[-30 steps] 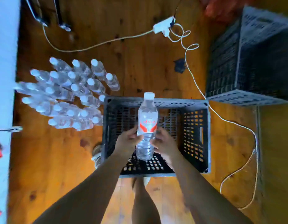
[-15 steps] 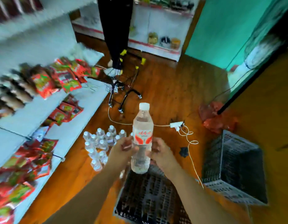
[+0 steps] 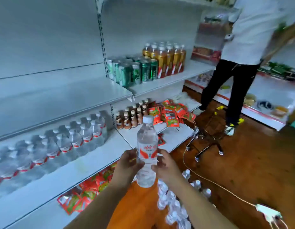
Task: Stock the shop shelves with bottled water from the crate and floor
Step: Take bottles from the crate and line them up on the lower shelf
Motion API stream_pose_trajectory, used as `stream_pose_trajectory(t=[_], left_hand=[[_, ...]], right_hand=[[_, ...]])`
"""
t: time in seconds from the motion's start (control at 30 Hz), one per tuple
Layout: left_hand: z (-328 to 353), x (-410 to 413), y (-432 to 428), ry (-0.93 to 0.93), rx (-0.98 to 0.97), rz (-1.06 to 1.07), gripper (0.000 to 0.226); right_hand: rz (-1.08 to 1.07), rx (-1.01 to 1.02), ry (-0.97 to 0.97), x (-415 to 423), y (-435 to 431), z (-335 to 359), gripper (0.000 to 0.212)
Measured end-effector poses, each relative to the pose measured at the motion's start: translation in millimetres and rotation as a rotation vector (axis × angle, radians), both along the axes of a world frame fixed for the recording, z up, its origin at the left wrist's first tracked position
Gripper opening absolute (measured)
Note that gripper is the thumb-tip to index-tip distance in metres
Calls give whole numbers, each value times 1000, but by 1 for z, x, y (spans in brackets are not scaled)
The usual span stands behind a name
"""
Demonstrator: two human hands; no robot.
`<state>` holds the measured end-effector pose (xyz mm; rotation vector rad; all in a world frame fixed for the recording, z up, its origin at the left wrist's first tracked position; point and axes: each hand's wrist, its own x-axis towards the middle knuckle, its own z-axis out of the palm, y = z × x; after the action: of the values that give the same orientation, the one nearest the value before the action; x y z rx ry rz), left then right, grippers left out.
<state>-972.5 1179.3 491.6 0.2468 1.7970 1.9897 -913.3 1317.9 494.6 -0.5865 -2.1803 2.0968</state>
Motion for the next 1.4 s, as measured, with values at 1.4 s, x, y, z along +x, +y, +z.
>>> stream_pose_trajectory(t=[1.4], left_hand=[[-330,-388,29,55,-430,749,48]], right_hand=[[415,286,58,-474,12,-342,67]])
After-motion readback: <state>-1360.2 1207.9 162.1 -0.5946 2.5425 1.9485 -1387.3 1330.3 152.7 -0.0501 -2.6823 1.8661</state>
